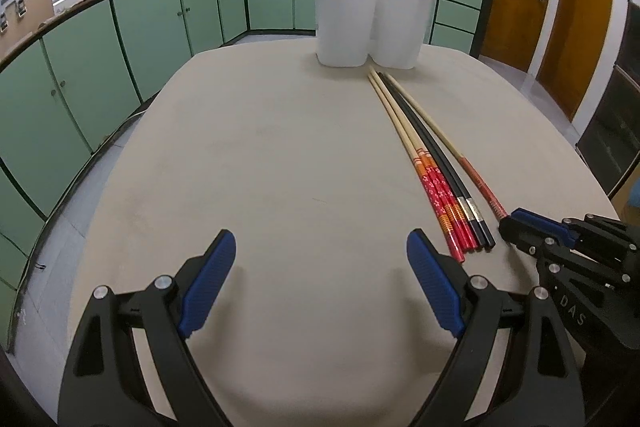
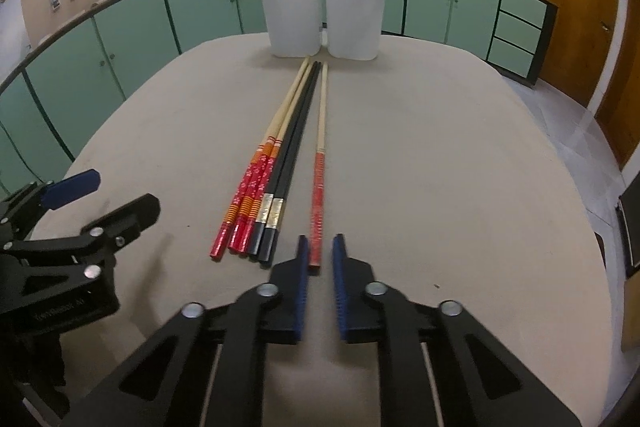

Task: Organize utensils
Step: 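Grasp a red-patterned chopstick with the right tool while the left grasps another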

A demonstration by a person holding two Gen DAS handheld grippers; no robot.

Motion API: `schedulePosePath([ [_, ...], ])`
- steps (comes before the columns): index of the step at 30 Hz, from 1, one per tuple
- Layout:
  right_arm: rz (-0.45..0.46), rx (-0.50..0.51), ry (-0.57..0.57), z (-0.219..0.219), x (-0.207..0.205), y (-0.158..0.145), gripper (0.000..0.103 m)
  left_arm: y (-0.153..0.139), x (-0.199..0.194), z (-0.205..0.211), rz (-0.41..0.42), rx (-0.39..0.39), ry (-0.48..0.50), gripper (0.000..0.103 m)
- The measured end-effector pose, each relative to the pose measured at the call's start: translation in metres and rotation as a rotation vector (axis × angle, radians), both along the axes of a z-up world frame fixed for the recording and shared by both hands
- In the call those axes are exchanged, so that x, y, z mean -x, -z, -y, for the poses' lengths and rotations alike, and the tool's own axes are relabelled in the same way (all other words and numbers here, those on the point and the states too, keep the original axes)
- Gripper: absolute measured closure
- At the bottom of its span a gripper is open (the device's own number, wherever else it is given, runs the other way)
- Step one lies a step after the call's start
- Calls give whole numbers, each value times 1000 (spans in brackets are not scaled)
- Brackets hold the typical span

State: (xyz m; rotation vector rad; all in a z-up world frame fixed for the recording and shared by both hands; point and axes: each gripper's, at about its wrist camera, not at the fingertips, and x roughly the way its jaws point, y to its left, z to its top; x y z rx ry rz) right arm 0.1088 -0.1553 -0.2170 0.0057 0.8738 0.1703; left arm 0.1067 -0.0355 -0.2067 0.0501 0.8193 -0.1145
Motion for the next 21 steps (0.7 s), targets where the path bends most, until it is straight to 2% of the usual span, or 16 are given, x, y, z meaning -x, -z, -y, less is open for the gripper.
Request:
schedulePosePath([
  [13, 0, -42, 86, 34, 7, 1, 97, 4, 7, 22, -18, 16, 61, 18],
  [21, -1, -52, 92, 41, 6, 1, 97, 9, 6, 38, -44, 8, 92, 18],
])
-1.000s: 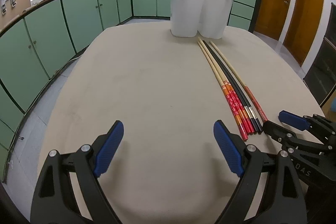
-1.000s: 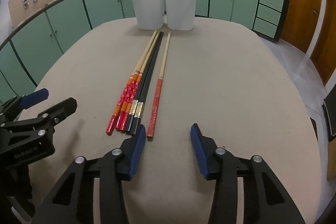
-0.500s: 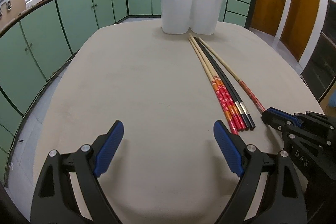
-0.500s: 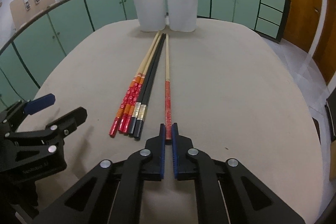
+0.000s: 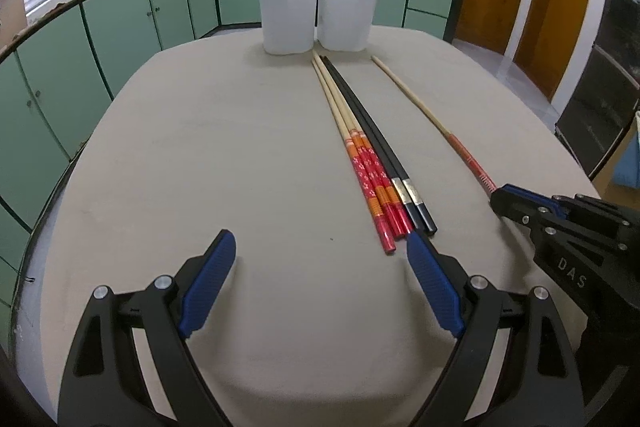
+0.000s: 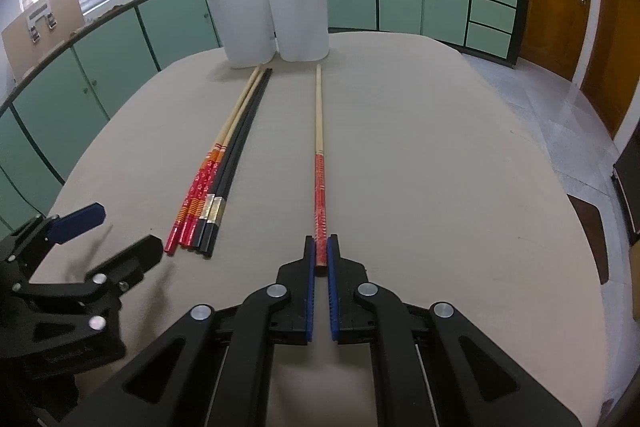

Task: Organize utensils
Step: 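Grasp a red-patterned chopstick with the right tool while the left grasps another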

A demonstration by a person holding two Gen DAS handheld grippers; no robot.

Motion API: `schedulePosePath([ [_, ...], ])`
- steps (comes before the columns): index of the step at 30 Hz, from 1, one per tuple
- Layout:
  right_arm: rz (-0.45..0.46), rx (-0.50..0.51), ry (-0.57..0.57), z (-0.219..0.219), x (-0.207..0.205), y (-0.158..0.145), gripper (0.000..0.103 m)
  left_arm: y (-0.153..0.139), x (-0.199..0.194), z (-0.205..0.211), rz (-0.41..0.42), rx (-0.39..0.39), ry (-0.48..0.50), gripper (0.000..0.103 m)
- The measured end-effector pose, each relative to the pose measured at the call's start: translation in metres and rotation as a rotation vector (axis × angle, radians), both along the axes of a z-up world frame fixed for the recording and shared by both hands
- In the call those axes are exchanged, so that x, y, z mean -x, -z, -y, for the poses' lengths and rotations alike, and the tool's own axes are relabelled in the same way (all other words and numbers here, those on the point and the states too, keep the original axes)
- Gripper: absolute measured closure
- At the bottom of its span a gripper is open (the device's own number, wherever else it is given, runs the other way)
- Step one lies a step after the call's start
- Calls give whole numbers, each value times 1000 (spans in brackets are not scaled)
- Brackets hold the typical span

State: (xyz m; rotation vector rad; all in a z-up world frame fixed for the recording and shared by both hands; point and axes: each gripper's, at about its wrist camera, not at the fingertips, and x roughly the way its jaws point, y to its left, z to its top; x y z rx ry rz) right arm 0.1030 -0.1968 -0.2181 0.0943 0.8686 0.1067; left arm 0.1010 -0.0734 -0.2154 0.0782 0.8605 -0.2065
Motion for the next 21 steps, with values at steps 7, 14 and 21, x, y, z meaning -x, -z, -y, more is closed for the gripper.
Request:
schedulePosePath([
  [7, -1, -8, 0, 0, -1, 0, 97, 9, -9, 1, -53, -14, -19, 18],
  [14, -1, -7, -1, 0, 0, 0, 97, 6, -9, -12, -49, -23, -86, 18],
  [21, -3, 3, -4, -2, -1, 1, 97, 5, -10, -13, -47, -23, -80, 21],
])
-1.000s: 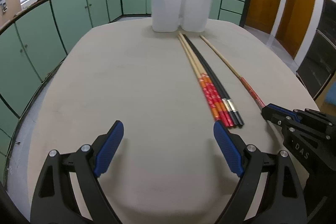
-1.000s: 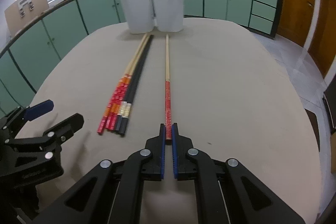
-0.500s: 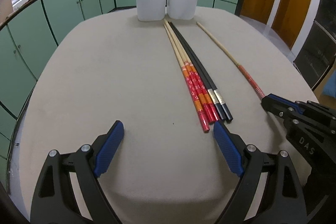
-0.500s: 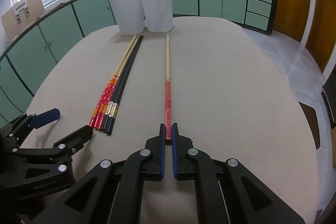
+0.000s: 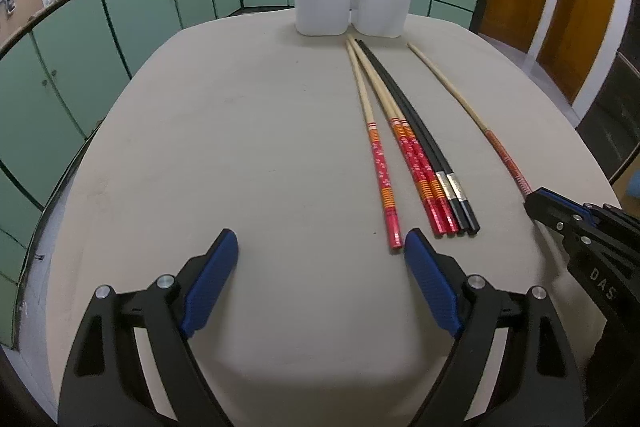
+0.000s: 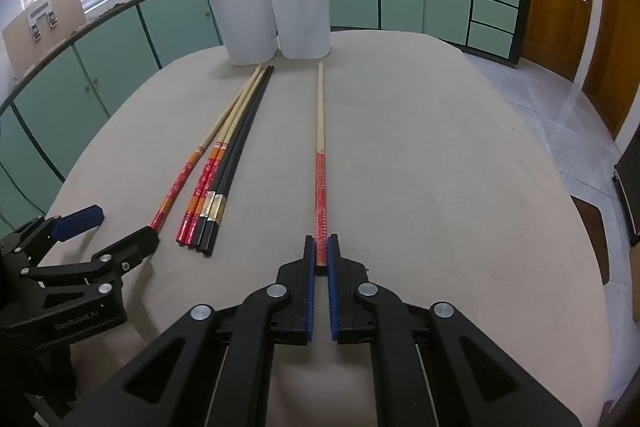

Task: Organize utensils
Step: 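Grasp a red-patterned chopstick with the right tool while the left grasps another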

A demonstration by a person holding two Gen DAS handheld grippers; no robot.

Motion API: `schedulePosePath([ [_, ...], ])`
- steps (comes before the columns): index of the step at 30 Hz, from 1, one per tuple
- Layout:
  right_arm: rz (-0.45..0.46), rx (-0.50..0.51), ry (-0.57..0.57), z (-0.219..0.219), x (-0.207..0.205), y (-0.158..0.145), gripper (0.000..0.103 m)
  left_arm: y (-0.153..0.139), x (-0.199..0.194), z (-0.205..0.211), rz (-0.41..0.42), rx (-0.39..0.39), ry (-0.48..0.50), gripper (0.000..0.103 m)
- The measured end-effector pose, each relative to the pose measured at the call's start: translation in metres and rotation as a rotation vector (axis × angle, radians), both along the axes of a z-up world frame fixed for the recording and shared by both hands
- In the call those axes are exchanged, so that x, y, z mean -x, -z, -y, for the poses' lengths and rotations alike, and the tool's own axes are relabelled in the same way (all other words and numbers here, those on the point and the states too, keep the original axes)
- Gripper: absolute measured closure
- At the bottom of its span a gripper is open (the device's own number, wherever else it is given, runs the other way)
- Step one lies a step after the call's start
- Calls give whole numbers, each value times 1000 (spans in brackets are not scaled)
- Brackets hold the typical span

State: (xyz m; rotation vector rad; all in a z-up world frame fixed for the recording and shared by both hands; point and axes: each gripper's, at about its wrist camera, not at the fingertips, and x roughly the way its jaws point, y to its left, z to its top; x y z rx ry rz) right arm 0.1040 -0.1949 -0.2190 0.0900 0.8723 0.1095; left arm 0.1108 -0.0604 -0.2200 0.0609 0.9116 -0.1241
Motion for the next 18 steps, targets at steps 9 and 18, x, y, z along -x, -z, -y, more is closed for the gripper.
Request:
schedulePosePath([
  [9, -4, -35, -3, 5, 0, 1, 96, -1, -1, 12, 16, 4, 58, 61],
  [18, 4, -45, -1, 7, 3, -1, 97, -1, 0, 24, 20, 7, 108, 96],
])
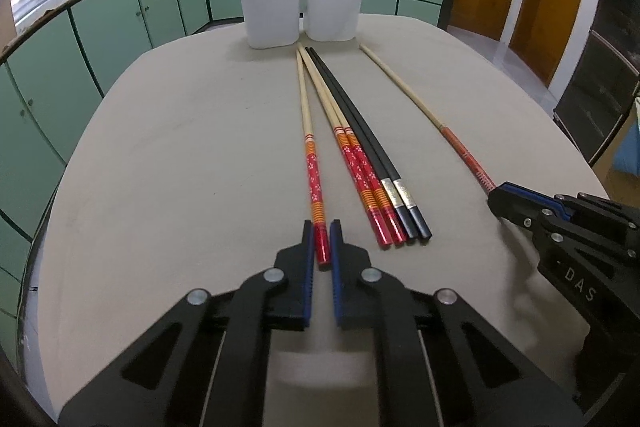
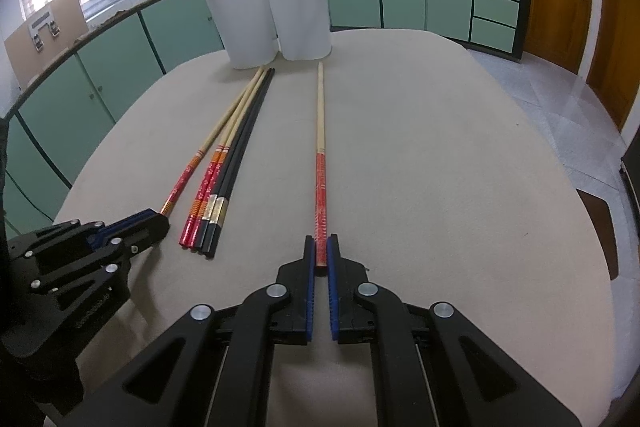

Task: Organize utensils
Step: 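Lift both red-patterned chopsticks toward the white holder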

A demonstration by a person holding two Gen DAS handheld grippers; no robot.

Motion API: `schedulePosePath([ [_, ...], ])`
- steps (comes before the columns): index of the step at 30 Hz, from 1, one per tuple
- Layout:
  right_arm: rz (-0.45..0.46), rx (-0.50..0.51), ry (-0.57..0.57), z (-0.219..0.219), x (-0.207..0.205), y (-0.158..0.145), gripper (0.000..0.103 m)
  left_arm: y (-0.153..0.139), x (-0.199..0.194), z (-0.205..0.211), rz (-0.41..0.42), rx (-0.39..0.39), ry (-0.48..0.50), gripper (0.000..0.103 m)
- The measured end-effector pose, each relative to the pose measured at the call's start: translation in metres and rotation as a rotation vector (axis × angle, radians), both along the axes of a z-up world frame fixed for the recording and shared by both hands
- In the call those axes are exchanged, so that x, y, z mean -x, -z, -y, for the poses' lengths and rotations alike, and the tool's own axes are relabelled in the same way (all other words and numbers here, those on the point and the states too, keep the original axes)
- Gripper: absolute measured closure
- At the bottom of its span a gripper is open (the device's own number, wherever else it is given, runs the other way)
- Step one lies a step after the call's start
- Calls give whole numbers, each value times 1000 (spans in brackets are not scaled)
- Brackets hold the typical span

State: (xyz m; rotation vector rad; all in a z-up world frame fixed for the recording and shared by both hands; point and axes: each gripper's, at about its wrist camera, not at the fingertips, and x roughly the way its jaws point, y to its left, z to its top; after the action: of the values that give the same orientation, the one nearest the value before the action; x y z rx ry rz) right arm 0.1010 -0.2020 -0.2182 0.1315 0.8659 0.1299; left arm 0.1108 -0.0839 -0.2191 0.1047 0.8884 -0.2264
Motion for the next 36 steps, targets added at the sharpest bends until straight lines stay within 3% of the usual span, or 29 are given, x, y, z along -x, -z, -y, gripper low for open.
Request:
schedulePosePath([
  [11, 76, 8, 7, 5, 2, -31, 97, -33, 7, -16, 78, 12, -19, 98],
  [20, 187, 10, -5, 9, 2, -84, 97, -82, 7, -25, 190, 46, -25, 98],
  [30, 307, 32, -63, 5, -19, -151, 97, -146, -19, -27, 309, 96, -10, 98],
  [36, 322, 35, -110, -1, -43, -181, 97, -176, -33, -27, 352, 124, 5, 98],
])
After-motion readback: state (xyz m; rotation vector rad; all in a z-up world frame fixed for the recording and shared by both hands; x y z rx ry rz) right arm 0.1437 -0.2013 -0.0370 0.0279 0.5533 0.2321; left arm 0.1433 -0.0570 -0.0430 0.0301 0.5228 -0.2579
